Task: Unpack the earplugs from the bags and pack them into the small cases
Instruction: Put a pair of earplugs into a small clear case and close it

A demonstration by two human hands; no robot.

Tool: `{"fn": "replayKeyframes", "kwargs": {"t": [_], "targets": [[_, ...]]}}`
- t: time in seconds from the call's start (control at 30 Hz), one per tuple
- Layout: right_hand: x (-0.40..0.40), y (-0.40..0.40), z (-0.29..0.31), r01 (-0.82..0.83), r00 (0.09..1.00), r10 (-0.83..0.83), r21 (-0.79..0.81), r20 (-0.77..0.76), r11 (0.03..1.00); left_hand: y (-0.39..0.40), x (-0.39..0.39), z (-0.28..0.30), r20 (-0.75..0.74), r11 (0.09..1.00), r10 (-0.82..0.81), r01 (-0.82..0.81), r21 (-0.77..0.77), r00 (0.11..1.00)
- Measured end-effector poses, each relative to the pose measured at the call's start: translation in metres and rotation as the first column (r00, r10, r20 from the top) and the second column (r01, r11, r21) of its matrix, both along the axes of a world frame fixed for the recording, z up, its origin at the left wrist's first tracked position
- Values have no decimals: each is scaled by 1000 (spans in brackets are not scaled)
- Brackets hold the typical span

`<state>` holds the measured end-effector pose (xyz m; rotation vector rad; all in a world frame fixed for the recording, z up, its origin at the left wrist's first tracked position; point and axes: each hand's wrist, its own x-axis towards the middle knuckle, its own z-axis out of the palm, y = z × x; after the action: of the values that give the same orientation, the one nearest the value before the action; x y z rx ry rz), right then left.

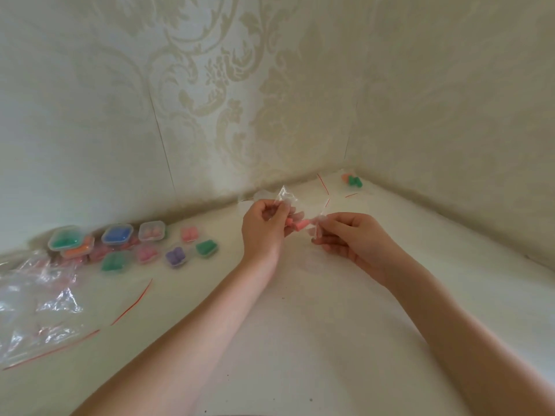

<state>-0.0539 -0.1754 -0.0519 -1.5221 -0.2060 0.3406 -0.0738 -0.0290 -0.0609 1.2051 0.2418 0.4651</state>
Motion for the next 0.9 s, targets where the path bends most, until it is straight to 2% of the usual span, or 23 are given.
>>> {"fn": "replayKeyframes", "kwargs": {"t": [0.07,0.13,0.23,0.3,0.37,0.43,0.47,0.57,0.6,0.63,0.73,0.8,0.9], "targets": [[0,1,-1,91,996,-91,8,6,996,1,1,1,-13,998,22,-23,-57,1000],[2,2,-2,135,991,-135,4,-8,991,2,2,-2,-28,999,45,-45,-6,999],[3,1,-1,200,979,-200,-16,29,980,1,-1,-6,-9,944,141,-132,304,990],[3,-1,0,270,954,-262,-40,144,962,0,-5,-2,126,854,185,-223,470,975],[1,-1,2,343,890,-300,-70,342,937,-2,-9,2,220,840,91,-193,507,971],[-5,0,4,373,801,-252,-124,543,919,-7,-11,2,193,846,-45,-65,529,980],[-8,1,3,377,762,-211,-154,612,913,-9,-12,1,173,814,-69,-45,579,982],[-10,2,0,416,676,-132,-228,725,880,-8,-11,-3,242,637,21,-199,745,970],[-9,1,-2,441,653,-109,-260,750,859,-8,-12,-2,274,618,36,-237,750,961],[-7,0,-3,465,629,-80,-293,773,835,-7,-12,-1,284,640,31,-237,731,958],[-5,1,-7,500,555,34,-366,831,785,-11,-14,3,194,823,-60,-62,565,979],[-7,4,-8,467,525,99,-384,845,797,-14,-15,5,133,874,-127,47,483,983],[-5,5,-10,385,548,120,-377,828,842,-13,-13,6,62,914,-178,141,381,982]]}}
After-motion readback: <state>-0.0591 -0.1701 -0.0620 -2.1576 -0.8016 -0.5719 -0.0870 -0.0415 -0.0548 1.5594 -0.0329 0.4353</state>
